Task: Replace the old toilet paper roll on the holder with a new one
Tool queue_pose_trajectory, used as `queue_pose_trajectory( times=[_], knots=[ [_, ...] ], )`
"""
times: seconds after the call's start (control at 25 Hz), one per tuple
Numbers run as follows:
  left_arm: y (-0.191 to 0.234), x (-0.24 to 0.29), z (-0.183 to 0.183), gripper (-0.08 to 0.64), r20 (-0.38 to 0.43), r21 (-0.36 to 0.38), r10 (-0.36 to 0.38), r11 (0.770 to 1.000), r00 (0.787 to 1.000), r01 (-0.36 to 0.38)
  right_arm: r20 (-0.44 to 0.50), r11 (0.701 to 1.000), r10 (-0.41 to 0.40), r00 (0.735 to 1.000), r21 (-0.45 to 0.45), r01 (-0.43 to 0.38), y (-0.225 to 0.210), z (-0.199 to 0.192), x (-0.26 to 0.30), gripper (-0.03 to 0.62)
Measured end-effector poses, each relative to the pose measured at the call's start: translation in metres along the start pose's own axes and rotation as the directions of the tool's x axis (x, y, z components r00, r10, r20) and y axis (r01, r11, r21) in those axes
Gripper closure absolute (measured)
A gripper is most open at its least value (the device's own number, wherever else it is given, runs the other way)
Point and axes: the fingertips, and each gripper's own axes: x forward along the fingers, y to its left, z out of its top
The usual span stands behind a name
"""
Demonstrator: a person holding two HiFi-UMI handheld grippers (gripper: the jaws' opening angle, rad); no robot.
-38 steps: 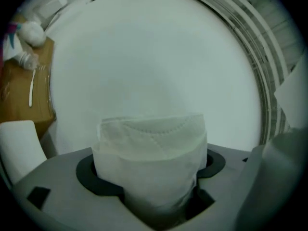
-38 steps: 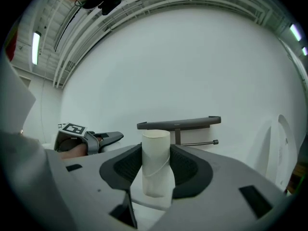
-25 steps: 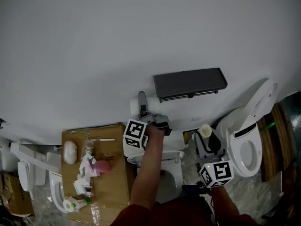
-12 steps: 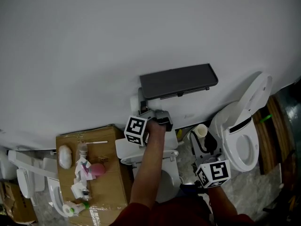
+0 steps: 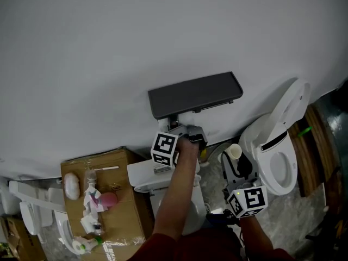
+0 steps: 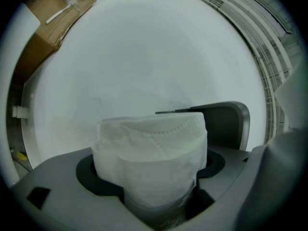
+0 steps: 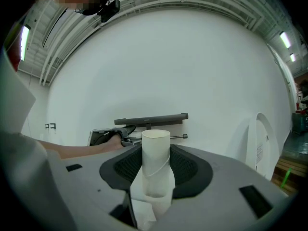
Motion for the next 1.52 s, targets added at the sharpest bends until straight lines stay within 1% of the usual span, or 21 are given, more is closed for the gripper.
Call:
queue_pose_trajectory(
  times=[0.08,0.24,0.52,0.68,0.92,1.12,1.28,1.52],
  knots=[
    [-0.001,0.001,-0.008,0.103,-0.005,-0.001,-0.004,1.000,1.000,0.004,0.001,1.000,-0.010,1.000,0.008,0.010,-0.005,0.000,-0.001,0.407],
    [0.000,0.003,-0.019,0.104,-0.006,-0.036,-0.011,0.999,1.000,0.011,0.005,1.000,-0.016,1.000,0.009,0.016,-0.010,0.001,-0.003,0.407],
    [0.000,0.002,-0.020,0.103,0.000,-0.024,-0.032,0.999,1.000,0.032,0.011,1.000,-0.006,1.000,0.016,0.006,-0.008,-0.001,-0.003,0.407],
    [-0.001,-0.002,-0.017,0.100,0.001,0.009,-0.030,1.000,1.000,0.030,0.014,1.000,0.003,1.000,0.018,-0.003,-0.004,-0.002,-0.005,0.407],
    [-0.006,-0.001,-0.018,0.029,-0.005,-0.006,-0.038,0.999,0.999,0.038,0.017,1.000,0.002,1.000,0.025,-0.002,-0.005,0.000,-0.007,0.407],
    [-0.006,-0.002,-0.020,-0.015,-0.028,-0.021,-0.041,0.999,0.999,0.040,0.024,1.000,0.009,1.000,0.023,-0.010,-0.003,0.003,-0.008,0.407],
    [0.001,-0.006,-0.020,-0.028,-0.039,-0.027,-0.025,0.999,0.999,0.024,0.027,1.000,0.010,1.000,0.025,-0.011,0.000,0.004,-0.011,0.407],
    [0.006,-0.015,-0.019,-0.029,-0.027,-0.039,-0.009,0.999,1.000,0.008,0.023,1.000,0.020,1.000,0.020,-0.021,-0.001,0.006,-0.013,0.407]
  ],
)
